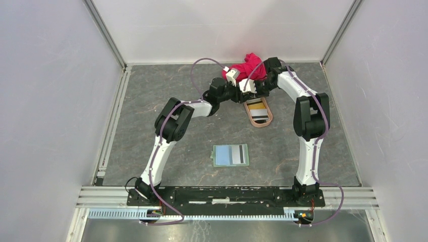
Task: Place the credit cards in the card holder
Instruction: Pick up the credit card from the storage box.
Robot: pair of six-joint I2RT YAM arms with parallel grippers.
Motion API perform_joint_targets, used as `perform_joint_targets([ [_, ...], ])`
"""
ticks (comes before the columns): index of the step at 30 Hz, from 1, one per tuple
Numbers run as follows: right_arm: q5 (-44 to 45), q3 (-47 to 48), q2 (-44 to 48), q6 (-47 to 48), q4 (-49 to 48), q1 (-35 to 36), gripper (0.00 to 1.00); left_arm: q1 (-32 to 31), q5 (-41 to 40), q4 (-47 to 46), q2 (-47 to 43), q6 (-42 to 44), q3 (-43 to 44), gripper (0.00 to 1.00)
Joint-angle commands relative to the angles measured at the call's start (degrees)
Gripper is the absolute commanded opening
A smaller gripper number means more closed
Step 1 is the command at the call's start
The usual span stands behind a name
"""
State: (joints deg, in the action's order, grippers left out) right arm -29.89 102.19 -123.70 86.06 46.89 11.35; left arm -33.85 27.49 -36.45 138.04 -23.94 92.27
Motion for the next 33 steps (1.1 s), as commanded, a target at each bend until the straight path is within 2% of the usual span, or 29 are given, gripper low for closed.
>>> perform_joint_targets([
  [1,-1.6,1.7,-1.2,5.9,3.9,0.0,0.27,-0.1,-0.6,-4.1,-4.3,3.0,-2.2,0.58],
  [10,-1.2,2.0,-1.2,6.0,4.2,0.0,0.27,0.0,-0.3,-8.9,-6.1,3.2,-6.0,0.57],
  [24,-0.9,2.1,-1.6,6.1,4.7,0.1,0.27,1.3,5.2,-17.4,-6.9,2.9,-9.5,0.55],
  [33,-1.1,2.1,-1.7,6.1,4.7,0.1,0.27,1.4,7.8,-16.5,-5.5,1.3,-7.5,0.54],
])
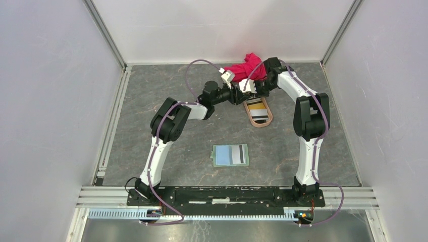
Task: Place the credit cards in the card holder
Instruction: Pick up the credit card from the storage box.
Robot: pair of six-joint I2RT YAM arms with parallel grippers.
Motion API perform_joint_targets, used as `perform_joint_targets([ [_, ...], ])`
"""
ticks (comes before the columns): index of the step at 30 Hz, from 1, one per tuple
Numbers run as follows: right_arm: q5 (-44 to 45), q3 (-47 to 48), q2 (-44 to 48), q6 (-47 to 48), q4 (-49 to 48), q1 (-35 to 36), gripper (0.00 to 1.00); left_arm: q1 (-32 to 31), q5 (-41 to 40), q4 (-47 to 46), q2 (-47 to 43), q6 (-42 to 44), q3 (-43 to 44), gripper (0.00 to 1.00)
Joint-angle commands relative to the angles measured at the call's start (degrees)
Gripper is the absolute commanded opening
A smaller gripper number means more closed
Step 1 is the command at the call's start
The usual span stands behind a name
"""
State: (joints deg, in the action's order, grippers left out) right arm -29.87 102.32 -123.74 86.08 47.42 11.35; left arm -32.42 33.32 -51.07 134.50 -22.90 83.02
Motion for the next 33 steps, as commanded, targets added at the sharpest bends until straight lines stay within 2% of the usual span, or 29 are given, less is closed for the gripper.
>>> perform_joint_targets([
  [1,-1.1,1.9,-1.7,6.2,4.2,0.1,0.27,0.1,1.8,-1.5,-1.8,0.3,2.1,0.53],
  [20,-0.9,2.1,-1.8,6.5,4.6,0.0,0.26,-0.6,0.1,7.7,2.0,2.8,8.6,0.51],
  [33,-0.8,2.2,-2.2,6.6,4.6,0.0,0.26,-1.3,1.8,9.4,2.9,3.6,10.2,0.45],
])
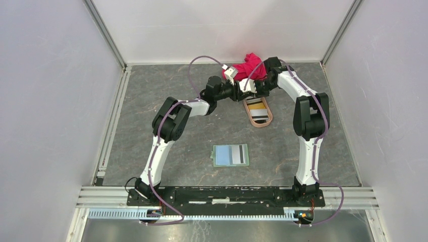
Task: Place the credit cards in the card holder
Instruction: Pick up the credit card from the storage box.
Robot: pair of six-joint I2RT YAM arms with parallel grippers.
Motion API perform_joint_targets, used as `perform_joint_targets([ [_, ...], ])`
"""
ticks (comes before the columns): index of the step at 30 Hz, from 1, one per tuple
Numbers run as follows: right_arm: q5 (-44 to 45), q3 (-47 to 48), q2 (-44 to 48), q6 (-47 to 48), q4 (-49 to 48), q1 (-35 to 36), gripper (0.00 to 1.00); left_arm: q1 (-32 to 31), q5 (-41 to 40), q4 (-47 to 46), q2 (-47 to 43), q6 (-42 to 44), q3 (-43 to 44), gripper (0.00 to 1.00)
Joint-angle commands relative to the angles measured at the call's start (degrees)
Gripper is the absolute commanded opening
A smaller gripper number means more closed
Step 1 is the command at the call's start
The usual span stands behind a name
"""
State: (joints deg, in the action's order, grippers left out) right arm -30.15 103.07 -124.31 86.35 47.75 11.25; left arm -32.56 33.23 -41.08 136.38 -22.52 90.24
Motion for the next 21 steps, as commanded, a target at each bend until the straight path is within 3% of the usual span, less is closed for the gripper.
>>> perform_joint_targets([
  [1,-0.5,1.4,-1.7,6.3,4.2,0.1,0.26,-1.2,2.0,-0.5,1.1,3.3,3.0,0.45],
  [17,-0.6,3.7,-2.9,6.3,5.5,0.1,0.26,-1.2,1.3,4.0,1.6,3.6,4.7,0.45],
  [21,-0.1,3.8,-2.8,6.6,5.8,0.1,0.26,-1.2,1.6,4.8,2.2,3.6,6.0,0.39],
])
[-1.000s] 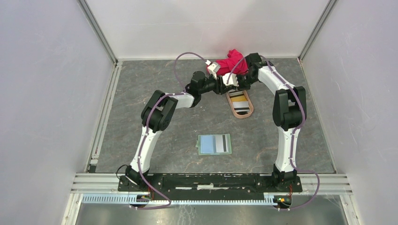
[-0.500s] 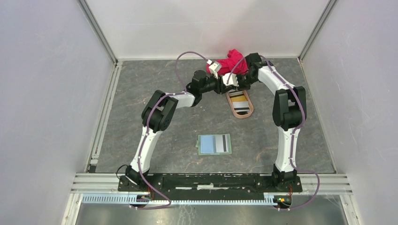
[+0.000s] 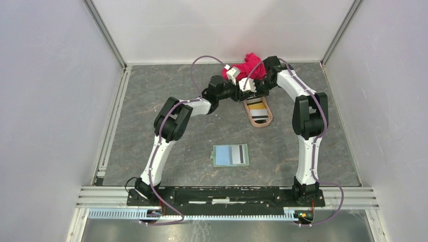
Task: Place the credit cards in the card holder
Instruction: Pick up the credit card from the storage box.
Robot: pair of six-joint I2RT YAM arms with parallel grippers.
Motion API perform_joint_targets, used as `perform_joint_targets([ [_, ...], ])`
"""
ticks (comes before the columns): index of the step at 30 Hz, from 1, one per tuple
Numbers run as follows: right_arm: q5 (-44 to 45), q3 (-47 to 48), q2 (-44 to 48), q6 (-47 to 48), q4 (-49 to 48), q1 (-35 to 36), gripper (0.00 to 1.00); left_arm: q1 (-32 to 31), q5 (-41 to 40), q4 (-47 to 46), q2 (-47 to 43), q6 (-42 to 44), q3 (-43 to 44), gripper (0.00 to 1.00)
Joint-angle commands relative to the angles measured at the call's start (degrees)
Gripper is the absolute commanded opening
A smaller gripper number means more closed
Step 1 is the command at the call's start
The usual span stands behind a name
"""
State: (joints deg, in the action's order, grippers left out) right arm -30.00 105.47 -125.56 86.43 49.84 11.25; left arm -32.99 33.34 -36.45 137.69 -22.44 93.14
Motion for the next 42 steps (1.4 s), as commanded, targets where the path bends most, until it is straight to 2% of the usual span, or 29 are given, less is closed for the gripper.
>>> perform_joint_targets([
  [1,-0.2,1.2,-1.6,6.6,3.8,0.1,0.26,-0.8,1.5,0.5,0.9,3.6,3.3,0.34],
  [3,-0.1,1.2,-1.8,6.5,3.7,0.1,0.26,-0.9,1.5,0.5,1.1,3.5,3.4,0.26],
  [6,-0.2,1.2,-1.8,6.4,3.8,0.1,0.26,-0.9,2.5,1.0,1.6,3.6,4.2,0.08],
  [8,-0.1,1.2,-1.7,6.3,3.8,0.1,0.26,-1.0,2.8,1.7,1.6,3.8,4.5,0.03],
  [10,-0.3,1.1,-1.5,6.0,3.8,0.1,0.28,-1.0,2.6,1.4,1.4,4.4,4.3,0.02],
  [11,-0.5,1.3,-1.4,5.6,3.8,0.1,0.33,-1.1,2.6,0.9,1.0,4.7,3.9,0.02],
  [15,-2.0,1.3,0.1,3.9,3.8,-0.1,0.66,-1.0,3.4,-1.7,-0.3,5.7,1.6,0.02],
  [17,-2.9,1.2,1.2,3.4,3.7,-0.6,0.78,-1.0,3.9,-2.5,-0.6,5.8,1.2,0.02],
  [22,-4.9,-0.3,5.4,3.0,3.6,-1.9,0.92,-1.0,4.6,-4.8,-1.3,5.9,-0.3,0.02],
  [26,-6.6,-2.3,8.7,3.0,3.8,-3.3,0.97,-0.9,4.6,-7.0,-2.4,5.8,-1.6,0.02],
  [31,-10.0,-5.7,14.4,2.2,6.1,-4.7,0.96,-0.9,5.2,-10.9,-4.7,4.5,-4.2,0.02],
  [37,-16.0,-13.2,25.4,-4.7,6.8,-6.5,0.94,-0.9,6.0,-16.4,-11.4,2.3,-10.5,0.02],
  [42,-24.2,-19.5,33.0,-9.1,11.1,-8.4,0.91,-0.7,10.3,-10.9,-18.1,1.5,-12.9,0.02],
])
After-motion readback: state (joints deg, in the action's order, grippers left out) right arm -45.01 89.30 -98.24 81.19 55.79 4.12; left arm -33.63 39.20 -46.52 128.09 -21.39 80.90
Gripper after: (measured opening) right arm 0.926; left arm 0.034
